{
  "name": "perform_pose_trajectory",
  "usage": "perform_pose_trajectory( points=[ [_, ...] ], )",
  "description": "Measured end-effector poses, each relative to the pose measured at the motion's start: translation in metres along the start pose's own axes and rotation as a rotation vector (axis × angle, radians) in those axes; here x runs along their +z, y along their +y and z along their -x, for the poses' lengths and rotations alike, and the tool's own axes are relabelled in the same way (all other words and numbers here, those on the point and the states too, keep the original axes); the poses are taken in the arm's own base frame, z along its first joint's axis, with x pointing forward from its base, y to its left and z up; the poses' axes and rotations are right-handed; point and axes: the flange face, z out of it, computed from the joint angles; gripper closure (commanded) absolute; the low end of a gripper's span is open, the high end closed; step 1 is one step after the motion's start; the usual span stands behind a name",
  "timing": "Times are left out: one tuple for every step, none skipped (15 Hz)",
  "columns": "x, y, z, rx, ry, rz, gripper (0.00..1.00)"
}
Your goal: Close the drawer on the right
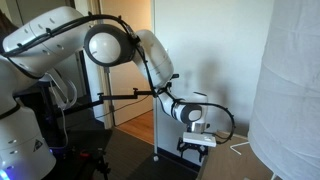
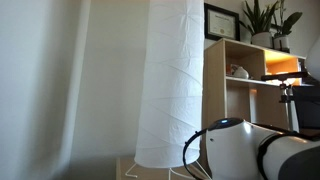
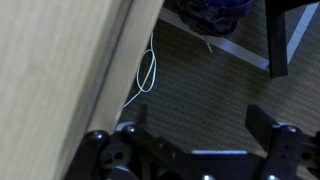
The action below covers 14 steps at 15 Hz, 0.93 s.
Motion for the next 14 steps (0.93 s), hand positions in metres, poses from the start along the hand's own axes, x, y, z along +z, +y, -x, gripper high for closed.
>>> perform_pose_trajectory(
  points=[
    [-0.0004, 0.0036, 0.0006, 0.003, -0.002, -0.001, 0.0],
    [-0.0003, 0.006, 0.0008, 0.005, -0.003, -0.002, 0.0],
    [-0.0004, 0.0067, -0.0002, 0.005, -0.003, -0.005, 0.0],
    [-0.0004, 0.0067, -0.0016, 0.005, -0.001, -0.006, 0.0],
    [0.0005, 0.0061, -0.0022, 0.004, -0.002, -0.008, 0.0],
    [0.0016, 0.0056, -0.0024, 0.004, -0.003, -0.009, 0.0],
    [0.0025, 0.0053, -0.0024, 0.003, -0.003, -0.01, 0.0],
    [0.0031, 0.0051, -0.0023, 0.003, -0.003, -0.011, 0.0],
    [0.0034, 0.005, -0.0023, 0.003, -0.004, -0.011, 0.0],
    [0.0035, 0.005, -0.0022, 0.004, -0.004, -0.011, 0.0],
    [0.0035, 0.005, -0.0022, 0.004, -0.004, -0.011, 0.0],
    [0.0035, 0.005, -0.0022, 0.004, -0.004, -0.011, 0.0],
    [0.0035, 0.005, -0.0022, 0.004, -0.004, -0.011, 0.0],
    [0.0036, 0.005, -0.0022, 0.004, -0.004, -0.011, 0.0]
  ],
)
